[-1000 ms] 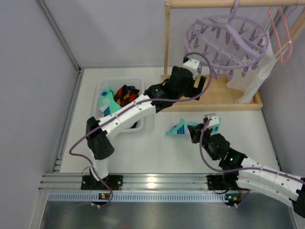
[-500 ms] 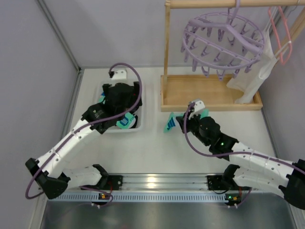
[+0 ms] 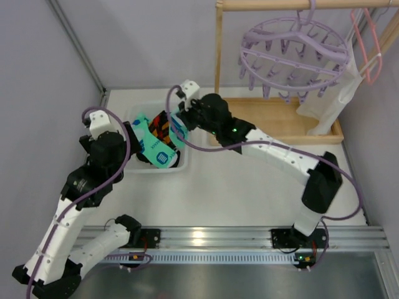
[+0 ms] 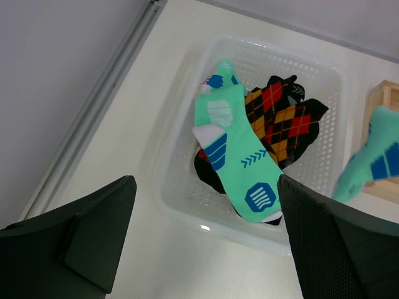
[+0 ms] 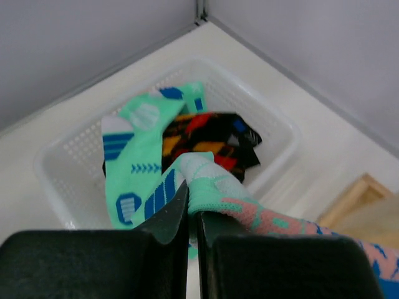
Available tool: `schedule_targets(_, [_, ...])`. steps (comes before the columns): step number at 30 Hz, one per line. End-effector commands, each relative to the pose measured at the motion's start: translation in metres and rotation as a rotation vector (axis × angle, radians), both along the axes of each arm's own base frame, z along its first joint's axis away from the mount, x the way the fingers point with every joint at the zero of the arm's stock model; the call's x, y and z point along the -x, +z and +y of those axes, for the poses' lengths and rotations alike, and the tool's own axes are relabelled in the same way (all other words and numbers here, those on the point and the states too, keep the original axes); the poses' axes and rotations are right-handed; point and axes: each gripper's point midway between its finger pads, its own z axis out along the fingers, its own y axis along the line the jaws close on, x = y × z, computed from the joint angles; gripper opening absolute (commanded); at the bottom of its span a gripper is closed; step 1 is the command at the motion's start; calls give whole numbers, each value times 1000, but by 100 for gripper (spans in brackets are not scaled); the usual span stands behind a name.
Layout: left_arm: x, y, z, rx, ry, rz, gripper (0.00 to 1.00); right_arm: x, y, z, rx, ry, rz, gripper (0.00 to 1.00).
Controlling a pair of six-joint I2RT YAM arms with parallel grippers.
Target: Remove the socks clipped to the hanger
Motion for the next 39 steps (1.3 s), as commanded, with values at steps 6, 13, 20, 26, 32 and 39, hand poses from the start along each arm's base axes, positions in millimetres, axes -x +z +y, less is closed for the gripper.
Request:
schedule_targets(6, [27, -14, 30, 26, 114, -61, 98, -26, -113, 107, 381, 191, 110, 0])
schedule_targets(13, [31, -36, 21, 97, 64, -79, 98, -10, -224, 154, 277, 347, 355, 15])
schedule_targets(20, [33, -43, 16, 104, 28, -69, 98, -24, -235, 150, 134, 304, 485, 29])
schedule_targets(26, [34, -42, 16, 111, 27, -81, 98, -27, -187, 140, 42, 298, 440, 53])
schedule_targets(32, [32, -41, 16, 114, 31, -88, 98, -28, -126, 129, -8, 302, 354, 62])
schedule_targets(39, [24, -42, 14, 108, 31, -84, 98, -27, -67, 107, -23, 278, 266, 87])
